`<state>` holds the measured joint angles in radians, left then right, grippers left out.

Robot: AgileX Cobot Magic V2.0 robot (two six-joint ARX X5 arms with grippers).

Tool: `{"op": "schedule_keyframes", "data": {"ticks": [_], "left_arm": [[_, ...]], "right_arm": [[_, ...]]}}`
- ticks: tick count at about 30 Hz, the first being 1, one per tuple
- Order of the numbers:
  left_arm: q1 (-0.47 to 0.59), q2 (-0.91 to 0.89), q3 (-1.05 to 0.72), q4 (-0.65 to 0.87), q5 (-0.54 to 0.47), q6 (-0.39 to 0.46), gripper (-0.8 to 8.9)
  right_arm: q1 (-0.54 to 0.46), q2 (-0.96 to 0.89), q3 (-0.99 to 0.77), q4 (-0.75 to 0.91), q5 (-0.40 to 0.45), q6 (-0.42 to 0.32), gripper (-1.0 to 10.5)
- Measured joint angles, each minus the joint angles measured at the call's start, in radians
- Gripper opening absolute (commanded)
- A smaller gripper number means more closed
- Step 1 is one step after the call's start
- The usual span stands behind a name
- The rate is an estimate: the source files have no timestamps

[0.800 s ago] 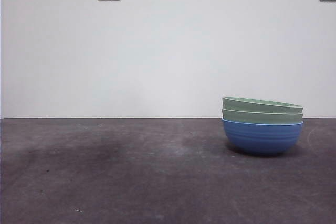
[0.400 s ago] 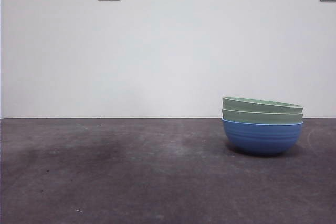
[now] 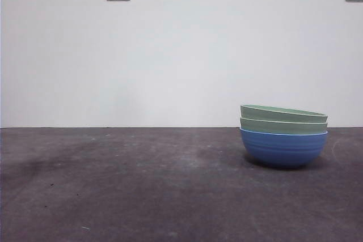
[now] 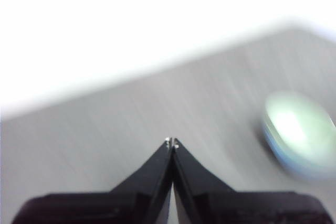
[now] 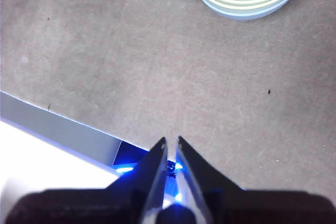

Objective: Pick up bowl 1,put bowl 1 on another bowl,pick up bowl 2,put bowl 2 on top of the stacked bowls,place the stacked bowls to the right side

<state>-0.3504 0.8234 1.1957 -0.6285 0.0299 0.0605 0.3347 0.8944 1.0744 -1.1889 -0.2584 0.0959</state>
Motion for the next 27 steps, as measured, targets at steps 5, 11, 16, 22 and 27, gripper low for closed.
{"op": "schedule_keyframes", "data": {"ticks": [5,11,16,22,27], "left_arm": [[0.143,-0.222,-0.29,0.318,-0.013,0.01,-0.03],[0.261,-0.455,-0.642,0.479,-0.055,0.011,-0.03],[0.3,-0.62,-0.872,0.478,-0.081,0.011,-0.03],[0.304,-0.739,-1.037,0.486,-0.102,0.011,-0.03],[0.304,-0.777,-1.121,0.485,-0.103,0.01,-0.03]], "right_arm": [[0.0,0.0,0.0,0.0,0.0,0.0,0.3],[0.0,0.0,0.0,0.0,0.0,0.0,0.3],[0.0,0.0,0.0,0.0,0.0,0.0,0.3],[0.0,0.0,0.0,0.0,0.0,0.0,0.3],[0.0,0.0,0.0,0.0,0.0,0.0,0.3]]}}
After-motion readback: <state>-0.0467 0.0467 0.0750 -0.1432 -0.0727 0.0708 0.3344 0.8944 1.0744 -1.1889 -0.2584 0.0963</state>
